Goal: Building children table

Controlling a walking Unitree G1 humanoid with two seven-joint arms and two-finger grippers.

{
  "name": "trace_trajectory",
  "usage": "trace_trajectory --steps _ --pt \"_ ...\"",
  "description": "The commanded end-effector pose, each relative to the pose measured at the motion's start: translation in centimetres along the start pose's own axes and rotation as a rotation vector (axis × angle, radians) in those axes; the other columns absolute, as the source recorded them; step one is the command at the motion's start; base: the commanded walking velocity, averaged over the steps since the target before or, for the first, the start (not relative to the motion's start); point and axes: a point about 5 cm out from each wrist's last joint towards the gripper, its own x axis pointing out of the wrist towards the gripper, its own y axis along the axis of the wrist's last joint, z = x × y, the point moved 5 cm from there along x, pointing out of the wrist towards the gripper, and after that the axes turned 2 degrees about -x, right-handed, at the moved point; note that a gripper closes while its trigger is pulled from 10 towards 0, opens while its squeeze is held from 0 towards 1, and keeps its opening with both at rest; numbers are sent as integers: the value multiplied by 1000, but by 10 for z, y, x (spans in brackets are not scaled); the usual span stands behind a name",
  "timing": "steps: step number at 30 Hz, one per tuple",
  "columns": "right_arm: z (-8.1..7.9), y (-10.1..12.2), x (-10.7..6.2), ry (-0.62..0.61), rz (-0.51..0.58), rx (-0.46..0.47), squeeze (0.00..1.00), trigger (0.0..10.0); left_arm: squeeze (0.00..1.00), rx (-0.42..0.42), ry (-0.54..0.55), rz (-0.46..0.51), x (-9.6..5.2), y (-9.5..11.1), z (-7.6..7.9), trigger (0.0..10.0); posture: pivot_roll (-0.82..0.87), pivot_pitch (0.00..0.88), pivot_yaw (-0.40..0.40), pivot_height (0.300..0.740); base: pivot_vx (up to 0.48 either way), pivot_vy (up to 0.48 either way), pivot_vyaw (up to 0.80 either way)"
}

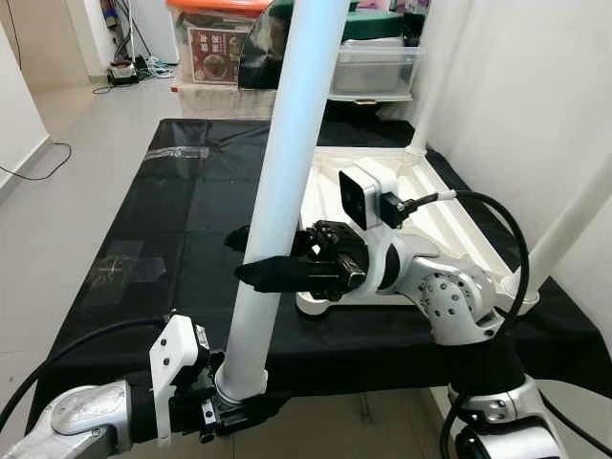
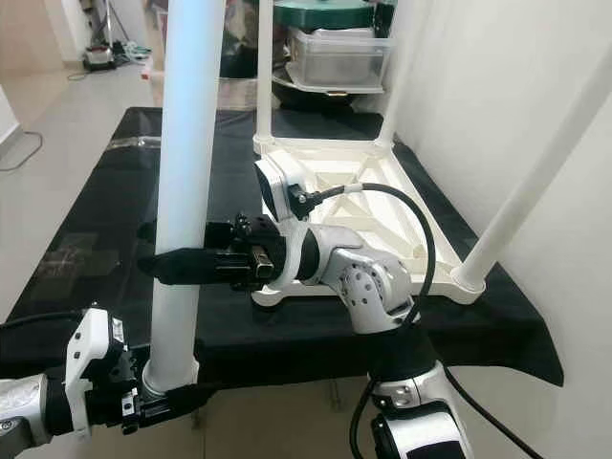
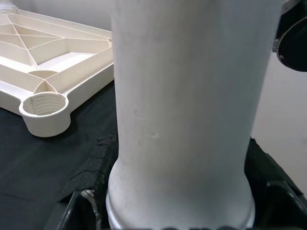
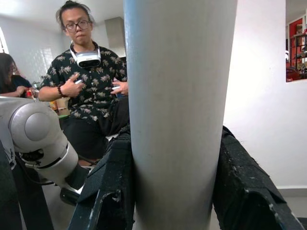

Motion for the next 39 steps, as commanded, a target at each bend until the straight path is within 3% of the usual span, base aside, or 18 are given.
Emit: trace_trajectory --steps 1,3,4,6,7,8,13,14,26,27,28,29,30,31,33,34,39 --pt "-9 -6 6 53 -17 24 0 0 0 16 -19 -8 0 3 1 10000 68 0 -51 740 0 0 0" --pt "-11 -10 7 56 -27 33 0 0 0 22 -30 -13 1 3 2 10000 65 0 -46 740 0 0 0" --pt "-11 -13 9 51 -38 40 0 10000 0 25 -32 -13 1 3 2 10000 65 0 -44 740 0 0 0" --pt "-11 -17 10 41 -62 58 0 10000 0 28 -35 -14 2 4 1 10000 65 0 -44 740 0 0 0" --pt "-9 -18 10 29 -66 69 941 10000 0 29 -37 -15 2 3 1 10000 65 0 -44 740 0 0 0" --pt "-8 -18 10 22 -67 80 1000 10000 0 30 -38 -16 3 3 1 10000 65 0 -44 740 0 0 0" --pt "-6 -18 11 7 -71 79 1000 10000 0 33 -41 -18 2 3 2 10000 61 0 -43 740 0 0 0" --pt "-8 -18 11 17 -76 71 0 10000 0 33 -43 -19 2 3 2 10000 61 0 -43 740 0 0 0" --pt "-10 -13 25 34 -28 37 0 10000 0 25 -56 -19 5 2 2 10000 61 0 -42 740 0 0 0" --pt "-11 -13 26 36 -27 32 0 8627 0 24 -60 -21 5 2 3 10000 61 0 -41 740 0 0 0" --pt "-11 -14 27 37 -27 28 0 8627 0 24 -62 -22 5 2 3 10000 61 0 -40 740 0 0 0" --pt "-11 -16 27 38 -32 22 0 5882 0 23 -65 -24 5 2 4 10000 60 0 -40 740 0 0 0" --pt "-11 -16 27 38 -32 22 0 5882 0 23 -65 -24 5 2 4 10000 60 0 -40 740 0 0 0" --pt "-11 -18 28 36 -41 10 0 2941 0 23 -66 -27 4 1 4 10000 61 0 -39 740 0 0 0" --pt "-10 -19 28 33 -46 6 0 2941 0 23 -67 -29 4 1 3 10000 61 0 -40 740 0 0 0" --pt "-9 -20 28 26 -45 10 0 0 0 22 -67 -31 3 1 3 10000 61 0 -41 740 0 0 0" --pt "-8 -25 28 19 -70 0 0 0 0 20 -66 -39 2 0 2 10000 60 0 -40 740 0 0 0"
